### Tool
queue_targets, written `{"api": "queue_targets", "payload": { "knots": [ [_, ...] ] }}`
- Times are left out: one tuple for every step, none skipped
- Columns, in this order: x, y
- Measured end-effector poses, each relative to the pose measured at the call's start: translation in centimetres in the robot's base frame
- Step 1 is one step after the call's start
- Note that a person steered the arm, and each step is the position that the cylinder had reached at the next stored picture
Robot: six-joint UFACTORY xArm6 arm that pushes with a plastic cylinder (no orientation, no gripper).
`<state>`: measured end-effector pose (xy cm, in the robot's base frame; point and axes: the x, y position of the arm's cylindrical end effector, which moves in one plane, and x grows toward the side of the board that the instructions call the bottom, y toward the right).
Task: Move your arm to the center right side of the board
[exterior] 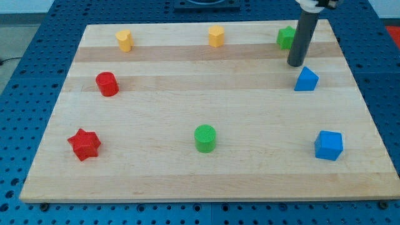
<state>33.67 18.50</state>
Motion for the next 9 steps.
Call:
{"api": "queue_targets", "payload": {
  "knots": [
    [0.0, 0.0],
    [0.0, 0.22],
    [0.12, 0.22],
    [0.15, 0.66],
    [0.15, 0.69],
    [0.15, 0.66],
    [0.15, 0.47],
    [0.15, 0.12],
    [0.15, 0.06]
  ]
}}
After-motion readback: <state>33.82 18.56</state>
